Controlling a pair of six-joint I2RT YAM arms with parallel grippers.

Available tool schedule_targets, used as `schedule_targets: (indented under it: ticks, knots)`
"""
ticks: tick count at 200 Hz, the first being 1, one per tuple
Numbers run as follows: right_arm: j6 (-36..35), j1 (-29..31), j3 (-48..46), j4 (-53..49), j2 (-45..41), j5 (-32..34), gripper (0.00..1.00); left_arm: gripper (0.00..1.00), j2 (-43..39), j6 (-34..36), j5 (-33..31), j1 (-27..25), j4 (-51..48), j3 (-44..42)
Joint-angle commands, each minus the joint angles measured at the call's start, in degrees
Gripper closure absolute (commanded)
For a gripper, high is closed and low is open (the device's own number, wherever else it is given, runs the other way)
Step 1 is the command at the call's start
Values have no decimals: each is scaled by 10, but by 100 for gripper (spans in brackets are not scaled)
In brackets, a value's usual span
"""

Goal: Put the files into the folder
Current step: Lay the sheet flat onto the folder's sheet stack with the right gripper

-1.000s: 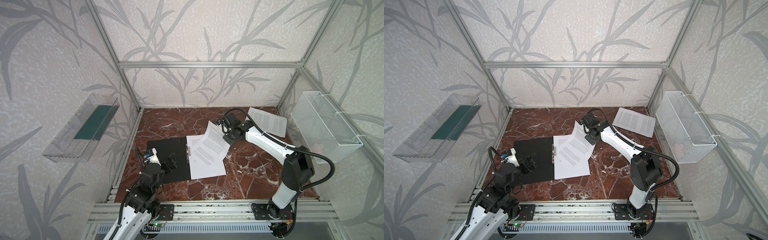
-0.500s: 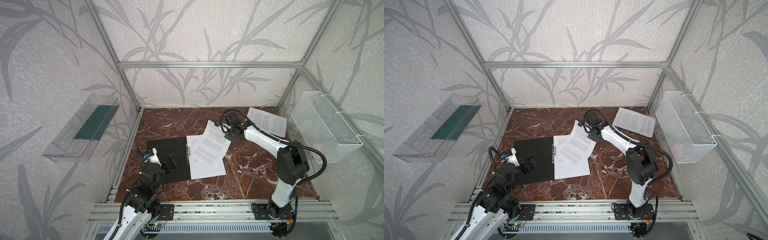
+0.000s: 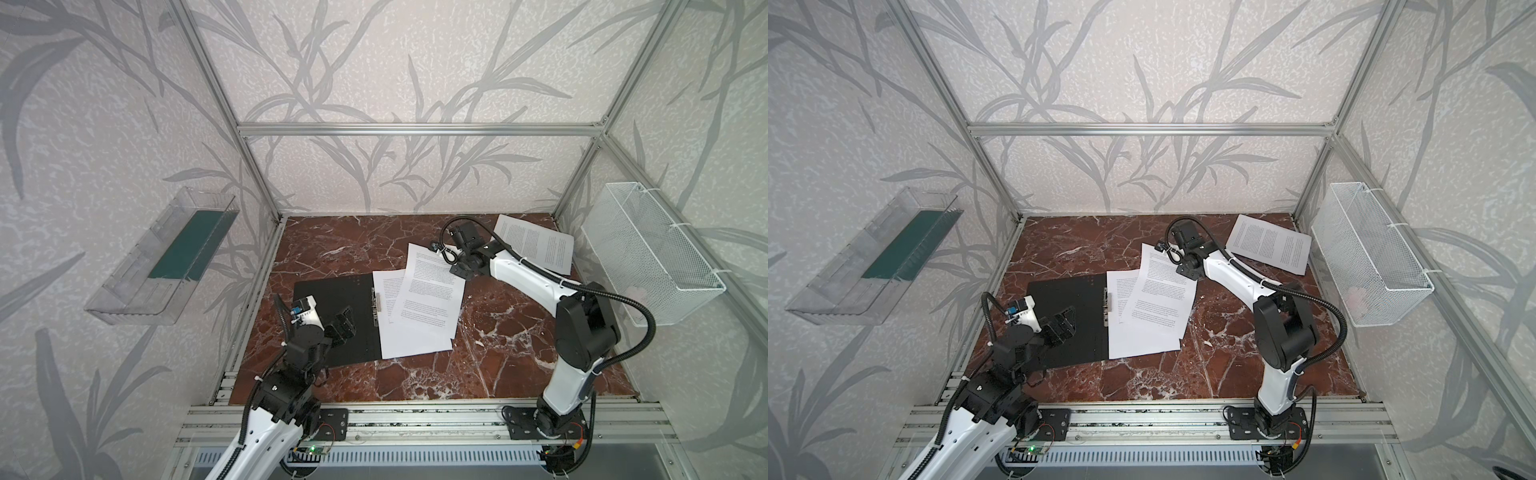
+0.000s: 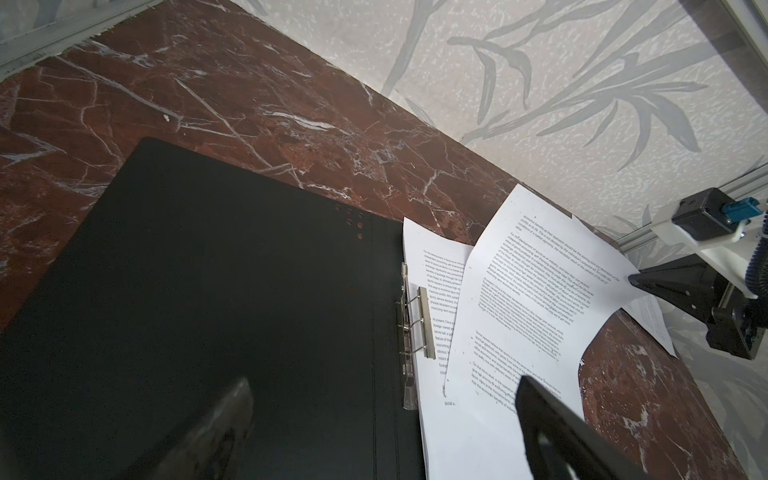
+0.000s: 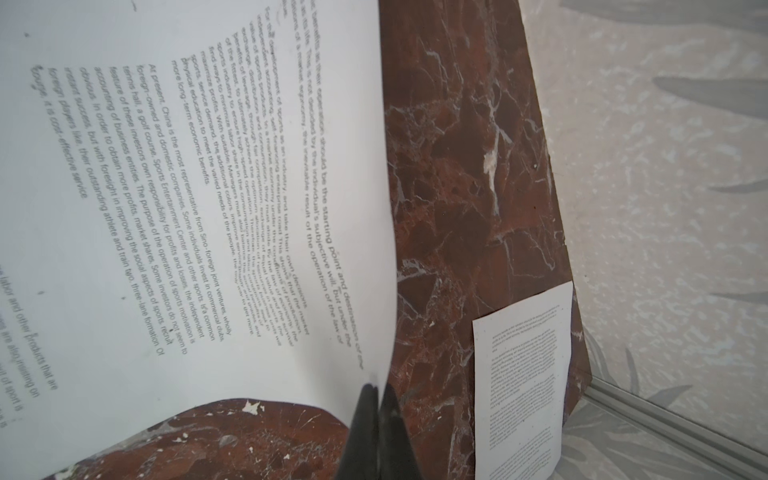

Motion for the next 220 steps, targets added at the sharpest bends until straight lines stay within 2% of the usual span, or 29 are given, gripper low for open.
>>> schedule_targets:
  ticks: [1, 65, 151, 220]
  knots:
    - [-28, 5, -10, 22, -37, -48, 100, 1, 0, 4, -2, -1, 13, -5]
    - [-26, 24, 12, -15, -11, -112, 100, 1, -2, 4, -2, -2, 15, -7]
    - [84, 43, 177, -160, 107, -70, 100, 1, -5, 4, 1, -2, 16, -7]
    - [137, 48, 230, -187, 165, -70, 100, 1, -10, 3, 2, -2, 15, -9]
